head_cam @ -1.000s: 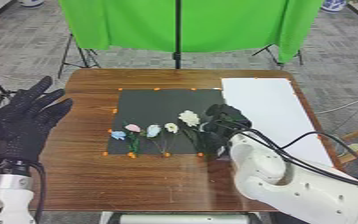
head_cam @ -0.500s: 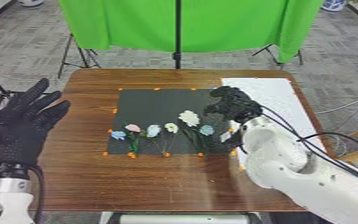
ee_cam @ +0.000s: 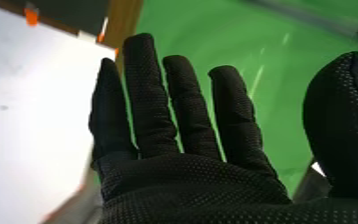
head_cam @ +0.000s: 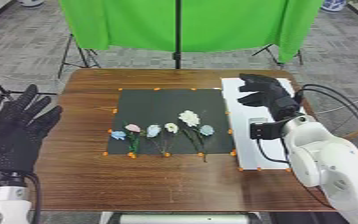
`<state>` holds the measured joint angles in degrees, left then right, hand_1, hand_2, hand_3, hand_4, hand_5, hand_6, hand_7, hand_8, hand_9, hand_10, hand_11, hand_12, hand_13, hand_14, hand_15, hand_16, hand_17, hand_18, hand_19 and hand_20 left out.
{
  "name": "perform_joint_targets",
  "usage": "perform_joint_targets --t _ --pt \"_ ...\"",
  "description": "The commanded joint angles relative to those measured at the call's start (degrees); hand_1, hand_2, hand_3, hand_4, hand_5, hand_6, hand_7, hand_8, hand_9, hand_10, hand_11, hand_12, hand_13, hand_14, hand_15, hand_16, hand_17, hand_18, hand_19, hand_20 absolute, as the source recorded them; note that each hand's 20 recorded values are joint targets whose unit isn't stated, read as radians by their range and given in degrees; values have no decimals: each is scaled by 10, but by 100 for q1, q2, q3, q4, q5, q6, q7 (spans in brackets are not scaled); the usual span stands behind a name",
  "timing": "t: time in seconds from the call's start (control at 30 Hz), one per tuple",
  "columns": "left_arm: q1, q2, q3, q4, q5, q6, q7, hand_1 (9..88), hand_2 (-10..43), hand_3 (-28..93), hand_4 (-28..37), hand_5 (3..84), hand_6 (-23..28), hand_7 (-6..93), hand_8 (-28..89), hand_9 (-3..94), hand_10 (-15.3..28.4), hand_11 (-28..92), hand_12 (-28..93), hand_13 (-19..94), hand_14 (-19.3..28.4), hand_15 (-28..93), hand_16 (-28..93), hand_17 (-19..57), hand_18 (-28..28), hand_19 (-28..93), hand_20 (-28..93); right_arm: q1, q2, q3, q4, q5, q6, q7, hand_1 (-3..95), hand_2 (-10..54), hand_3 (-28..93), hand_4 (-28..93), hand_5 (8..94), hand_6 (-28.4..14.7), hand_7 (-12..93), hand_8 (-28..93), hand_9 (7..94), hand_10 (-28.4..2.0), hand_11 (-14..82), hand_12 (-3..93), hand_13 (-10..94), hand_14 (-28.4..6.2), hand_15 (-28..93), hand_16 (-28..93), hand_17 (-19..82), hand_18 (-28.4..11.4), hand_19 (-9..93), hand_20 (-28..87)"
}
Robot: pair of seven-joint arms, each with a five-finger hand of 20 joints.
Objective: Arrange flowers
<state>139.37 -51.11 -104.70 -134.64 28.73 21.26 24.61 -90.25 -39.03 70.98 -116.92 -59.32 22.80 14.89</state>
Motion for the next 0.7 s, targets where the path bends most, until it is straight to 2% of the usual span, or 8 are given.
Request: perform_joint_targets --t 0.03,0.17,0.27,0.3,0.37,0.43,0.5,0.7 --pt "-146 -19 175 129 5 -16 -100 179 74 755 -283 318 56 100 -82 265 162 190 112 200 241 424 -65 -98 232 535 74 -667 242 1168 166 2086 172 -1119 207 20 808 -281 408 -1 160 -129 451 -150 118 133 387 -175 360 105 76 -210 537 132" --pt "-324 -17 205 164 109 -109 -321 178 73 756 -283 317 52 101 -82 267 164 194 114 200 241 426 -60 -96 235 542 84 -942 270 1463 179 2422 -72 -1344 205 20 813 -282 402 6 160 -127 442 -139 104 135 376 -173 325 120 55 -217 522 146" --pt "-637 39 288 296 98 -168 -502 177 73 757 -283 318 52 102 -82 274 166 200 116 208 248 440 -59 -95 236 544 90 -1237 311 1656 165 2620 -131 -1606 204 20 815 -282 400 8 160 -127 441 -138 102 136 377 -173 324 128 50 -219 516 150" --pt "-690 90 321 338 58 -158 -437 177 73 757 -283 319 52 103 -82 277 167 203 117 211 249 444 -59 -94 237 545 91 -1263 317 1678 176 2698 -145 -1651 204 20 816 -282 398 10 159 -127 441 -137 102 137 379 -173 324 130 49 -219 515 151" --pt "-798 73 322 418 19 -186 -537 177 73 757 -283 322 52 105 -82 285 169 210 118 215 253 457 -61 -93 238 548 94 -1358 313 1742 184 2844 -204 -1674 204 20 817 -283 397 13 160 -126 443 -135 103 138 386 -171 327 134 49 -220 513 154" --pt "-780 62 254 414 31 -192 -635 177 73 757 -283 323 52 106 -83 289 172 216 117 218 255 462 -65 -92 239 552 97 -1401 285 1762 190 2786 -226 -1582 205 21 817 -283 398 15 162 -126 448 -134 104 139 393 -169 336 139 49 -220 514 160" --pt "-751 48 239 404 30 -210 -588 177 73 757 -283 324 52 106 -84 291 174 217 116 219 255 464 -68 -91 239 553 99 -1428 290 1766 211 2768 -238 -1602 205 21 816 -283 398 16 163 -127 451 -135 105 140 394 -169 338 140 49 -220 513 165" --pt "-663 -14 175 382 2 -206 -621 176 72 757 -283 333 60 109 -83 290 174 217 113 220 254 467 -73 -91 239 553 101 -1487 265 1856 264 2774 -448 -1489 204 22 816 -283 399 17 165 -128 462 -133 112 142 393 -170 340 140 48 -220 508 173"
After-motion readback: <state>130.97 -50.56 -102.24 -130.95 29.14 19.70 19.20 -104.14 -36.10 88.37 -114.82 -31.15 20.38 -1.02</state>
